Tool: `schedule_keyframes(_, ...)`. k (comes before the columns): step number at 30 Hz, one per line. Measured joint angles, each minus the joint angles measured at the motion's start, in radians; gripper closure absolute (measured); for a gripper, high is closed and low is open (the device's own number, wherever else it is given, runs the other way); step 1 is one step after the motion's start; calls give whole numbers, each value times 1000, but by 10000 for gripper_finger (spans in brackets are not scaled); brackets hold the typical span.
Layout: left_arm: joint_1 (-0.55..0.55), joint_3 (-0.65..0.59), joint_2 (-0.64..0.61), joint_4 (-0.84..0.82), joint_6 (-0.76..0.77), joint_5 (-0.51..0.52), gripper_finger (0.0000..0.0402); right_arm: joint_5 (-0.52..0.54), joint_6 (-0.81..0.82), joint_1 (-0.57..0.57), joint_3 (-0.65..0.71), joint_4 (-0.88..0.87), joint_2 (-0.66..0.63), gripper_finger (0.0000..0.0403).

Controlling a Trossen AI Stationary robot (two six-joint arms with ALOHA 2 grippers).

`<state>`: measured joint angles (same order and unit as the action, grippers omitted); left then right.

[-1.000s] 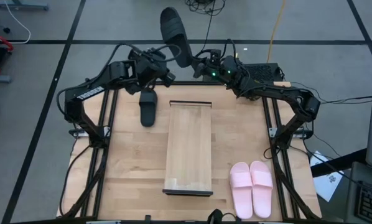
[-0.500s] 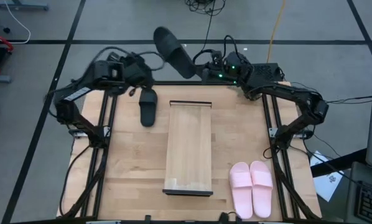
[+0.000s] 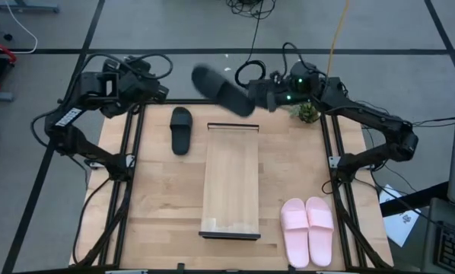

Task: Pick and place slides into the shelf
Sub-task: Put the left black slipper on the shelf

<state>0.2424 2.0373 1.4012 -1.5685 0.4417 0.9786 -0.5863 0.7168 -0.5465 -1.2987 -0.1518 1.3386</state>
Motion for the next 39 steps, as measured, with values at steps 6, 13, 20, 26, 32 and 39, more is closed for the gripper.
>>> schedule_keyframes(6,0,0,-6,-2,-21,13,160,-283,141,72,0,-118,-6,352)
schedule_keyframes(13,1,0,-6,-2,-28,18,160,-463,237,176,0,-193,-5,352)
schedule_keyframes(20,0,0,-6,-2,-43,18,160,-344,189,341,0,-306,-4,352)
schedule_keyframes(26,0,0,-6,-2,-36,18,160,-247,273,459,83,-141,-8,352)
schedule_keyframes(32,0,0,-6,-2,-34,18,160,-166,483,513,248,85,-59,352)
schedule_keyframes(39,0,0,-6,-3,-28,10,160,54,726,558,472,308,-211,353)
